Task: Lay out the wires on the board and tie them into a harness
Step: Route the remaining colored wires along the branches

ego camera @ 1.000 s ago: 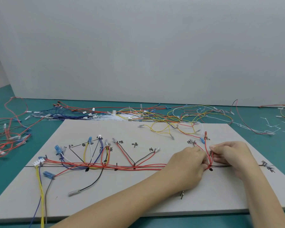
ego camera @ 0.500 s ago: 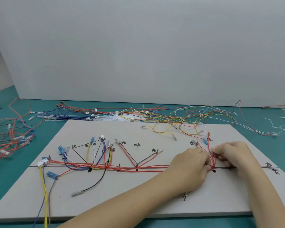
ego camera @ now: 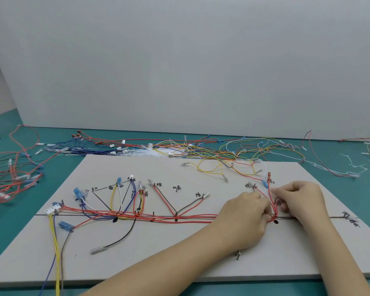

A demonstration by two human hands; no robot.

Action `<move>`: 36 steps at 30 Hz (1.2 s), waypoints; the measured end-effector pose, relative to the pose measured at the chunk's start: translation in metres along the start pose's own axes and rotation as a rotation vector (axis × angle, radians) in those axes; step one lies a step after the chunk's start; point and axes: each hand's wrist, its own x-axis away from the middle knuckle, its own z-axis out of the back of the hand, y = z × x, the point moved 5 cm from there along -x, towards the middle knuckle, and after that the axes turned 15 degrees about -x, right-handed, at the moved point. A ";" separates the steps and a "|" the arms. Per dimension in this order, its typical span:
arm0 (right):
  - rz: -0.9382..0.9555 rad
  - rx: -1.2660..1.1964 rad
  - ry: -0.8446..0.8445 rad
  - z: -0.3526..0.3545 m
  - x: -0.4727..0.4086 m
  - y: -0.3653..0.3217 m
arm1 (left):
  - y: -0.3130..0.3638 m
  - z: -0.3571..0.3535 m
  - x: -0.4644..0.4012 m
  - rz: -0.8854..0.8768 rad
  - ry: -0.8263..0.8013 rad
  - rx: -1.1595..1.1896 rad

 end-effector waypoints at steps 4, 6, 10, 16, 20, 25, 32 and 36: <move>0.095 0.137 -0.013 -0.002 0.005 -0.007 | 0.001 -0.001 0.000 -0.006 0.001 -0.003; 0.081 0.202 -0.003 -0.002 0.006 -0.009 | 0.000 -0.003 -0.001 -0.008 0.001 -0.007; 0.032 0.299 0.019 0.000 0.006 -0.009 | -0.001 -0.003 -0.001 -0.010 -0.011 -0.016; 0.041 0.322 -0.006 -0.002 0.004 -0.008 | 0.000 0.014 -0.002 -0.119 -0.031 -0.031; 0.158 0.218 0.012 -0.005 0.009 -0.014 | -0.022 0.047 -0.003 -0.013 -0.021 0.042; 0.214 0.135 0.047 -0.010 0.016 -0.019 | -0.086 0.076 0.007 0.202 -0.215 0.013; 0.100 0.283 -0.051 -0.012 0.011 -0.004 | -0.137 0.092 0.049 0.282 -0.135 -0.224; 0.091 0.368 -0.123 -0.015 0.012 -0.002 | -0.178 0.108 0.065 0.328 -0.040 -0.264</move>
